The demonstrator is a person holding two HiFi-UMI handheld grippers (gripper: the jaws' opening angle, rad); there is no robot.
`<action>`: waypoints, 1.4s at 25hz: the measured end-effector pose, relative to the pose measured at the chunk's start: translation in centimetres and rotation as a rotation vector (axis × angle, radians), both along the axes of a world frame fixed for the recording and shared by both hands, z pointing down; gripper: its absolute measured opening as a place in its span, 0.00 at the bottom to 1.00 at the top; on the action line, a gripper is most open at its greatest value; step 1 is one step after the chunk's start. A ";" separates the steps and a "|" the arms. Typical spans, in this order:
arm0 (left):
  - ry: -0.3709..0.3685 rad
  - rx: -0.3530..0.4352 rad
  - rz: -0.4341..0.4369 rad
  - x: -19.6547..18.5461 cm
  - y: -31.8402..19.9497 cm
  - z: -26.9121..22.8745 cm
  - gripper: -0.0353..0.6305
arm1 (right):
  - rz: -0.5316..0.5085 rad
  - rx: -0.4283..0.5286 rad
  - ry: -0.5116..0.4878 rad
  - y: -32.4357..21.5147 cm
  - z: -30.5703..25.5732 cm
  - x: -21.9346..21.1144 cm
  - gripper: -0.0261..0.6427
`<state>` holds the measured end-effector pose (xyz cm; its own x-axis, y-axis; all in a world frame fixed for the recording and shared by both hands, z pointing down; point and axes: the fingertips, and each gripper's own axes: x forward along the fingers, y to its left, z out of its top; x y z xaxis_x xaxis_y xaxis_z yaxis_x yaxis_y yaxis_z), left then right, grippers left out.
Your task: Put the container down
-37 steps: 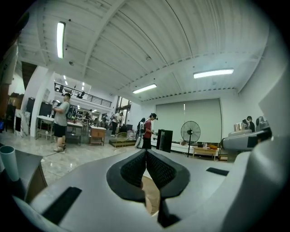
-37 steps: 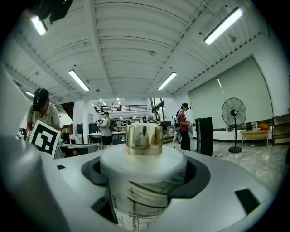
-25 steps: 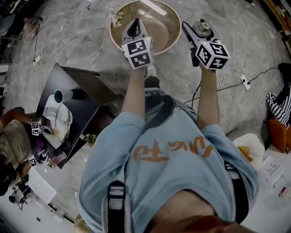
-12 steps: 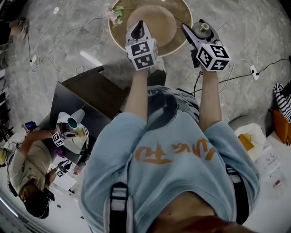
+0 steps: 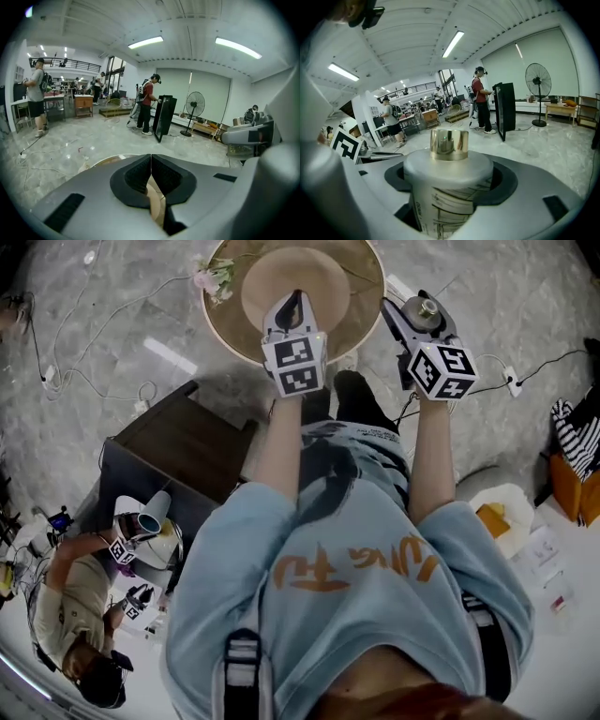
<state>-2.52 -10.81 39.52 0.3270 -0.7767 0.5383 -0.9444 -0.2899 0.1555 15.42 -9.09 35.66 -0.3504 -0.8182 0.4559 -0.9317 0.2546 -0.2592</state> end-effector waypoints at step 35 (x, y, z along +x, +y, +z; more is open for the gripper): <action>-0.040 -0.223 0.025 0.1 -1.6 29.4 0.10 | -0.284 -0.220 0.078 -3.1 34.4 -7.2 0.58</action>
<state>-2.41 -12.41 68.96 0.3199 -0.6291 0.7084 -0.9440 -0.2759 0.1812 8.25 -12.24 70.04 -0.5070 -0.5723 0.6446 -0.8508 0.4522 -0.2678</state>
